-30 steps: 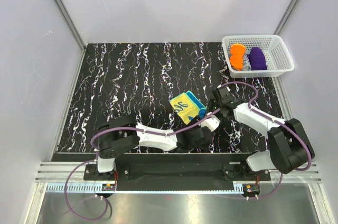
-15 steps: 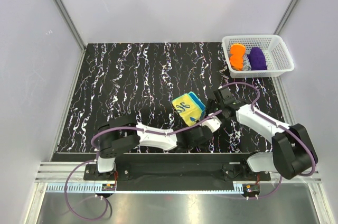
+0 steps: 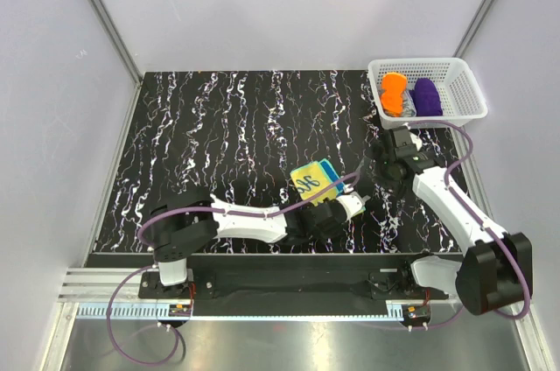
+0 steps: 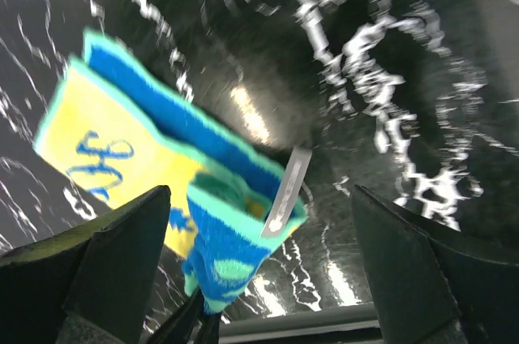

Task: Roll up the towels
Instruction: Roll the towel

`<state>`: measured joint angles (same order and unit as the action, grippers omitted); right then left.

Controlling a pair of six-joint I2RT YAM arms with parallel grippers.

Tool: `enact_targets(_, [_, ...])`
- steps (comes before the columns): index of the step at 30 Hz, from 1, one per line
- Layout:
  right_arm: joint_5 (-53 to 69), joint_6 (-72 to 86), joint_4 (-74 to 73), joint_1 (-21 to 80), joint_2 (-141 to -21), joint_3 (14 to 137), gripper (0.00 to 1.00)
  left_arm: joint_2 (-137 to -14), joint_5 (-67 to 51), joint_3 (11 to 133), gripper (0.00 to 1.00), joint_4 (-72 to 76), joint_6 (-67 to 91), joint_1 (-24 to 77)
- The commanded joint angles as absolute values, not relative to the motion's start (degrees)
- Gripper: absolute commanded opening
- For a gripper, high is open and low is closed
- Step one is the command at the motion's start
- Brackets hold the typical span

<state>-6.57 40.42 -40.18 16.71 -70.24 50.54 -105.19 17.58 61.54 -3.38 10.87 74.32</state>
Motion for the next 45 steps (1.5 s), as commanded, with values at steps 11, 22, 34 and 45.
enact_targets(11, [8.0,44.1,-27.4,14.4,-47.4,38.2,0.94,-103.4,-16.9,59.7,0.05,-0.6,20.6,59.8])
enact_targets(22, [23.6,49.5,-14.1,14.5,-43.1,22.4,0.88,-110.2,-40.4,60.6,0.06,10.2,33.6,49.7])
enact_targets(34, [17.5,49.8,-8.9,14.5,-54.6,21.4,0.86,-118.7,-51.6,62.0,0.08,16.2,43.8,45.8])
enact_targets(45, [14.7,50.4,-0.5,14.6,-65.0,19.6,0.74,-122.5,-58.6,63.2,0.11,23.8,51.8,44.6])
